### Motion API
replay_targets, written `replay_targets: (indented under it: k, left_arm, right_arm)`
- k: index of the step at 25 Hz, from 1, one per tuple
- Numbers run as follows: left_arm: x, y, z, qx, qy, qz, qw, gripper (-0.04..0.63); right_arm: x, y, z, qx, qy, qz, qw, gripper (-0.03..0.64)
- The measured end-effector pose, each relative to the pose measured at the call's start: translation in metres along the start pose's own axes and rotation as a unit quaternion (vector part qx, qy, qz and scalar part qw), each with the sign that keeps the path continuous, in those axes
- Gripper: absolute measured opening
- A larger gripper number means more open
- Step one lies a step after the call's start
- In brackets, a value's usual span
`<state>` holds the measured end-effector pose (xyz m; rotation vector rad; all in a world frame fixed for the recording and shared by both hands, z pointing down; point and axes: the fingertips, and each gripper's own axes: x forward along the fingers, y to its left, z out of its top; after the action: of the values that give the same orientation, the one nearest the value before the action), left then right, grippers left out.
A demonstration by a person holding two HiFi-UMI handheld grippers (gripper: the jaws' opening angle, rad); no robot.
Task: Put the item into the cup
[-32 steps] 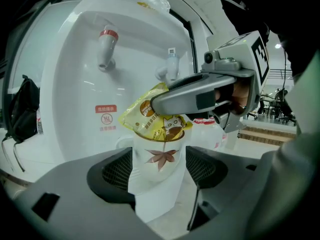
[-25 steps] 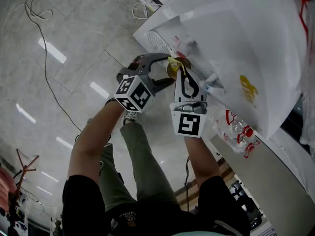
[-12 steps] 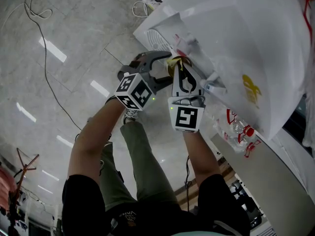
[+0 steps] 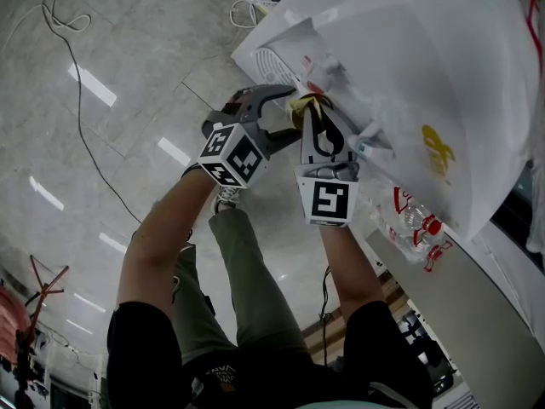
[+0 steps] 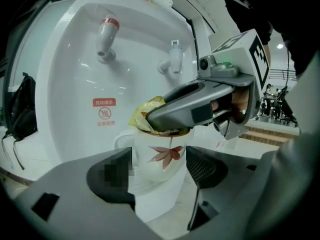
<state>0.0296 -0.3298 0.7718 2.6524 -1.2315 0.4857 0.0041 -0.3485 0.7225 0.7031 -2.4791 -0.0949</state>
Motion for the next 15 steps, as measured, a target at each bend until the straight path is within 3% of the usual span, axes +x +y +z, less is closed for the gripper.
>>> replay_targets:
  k: [4,15]
  left_arm:
    - [-0.001,-0.003,0.002,0.0,-0.002,-0.003,1.0,0.337]
    - [-0.011,-0.004,0.008,0.001,0.0,-0.006,1.0,0.337]
  right_arm:
    - [-0.006,0.001,-0.005,0.034,0.011,-0.005,0.999,0.051]
    - [-0.034,-0.003,-0.003,0.055,0.004,-0.033,0.998,0.051]
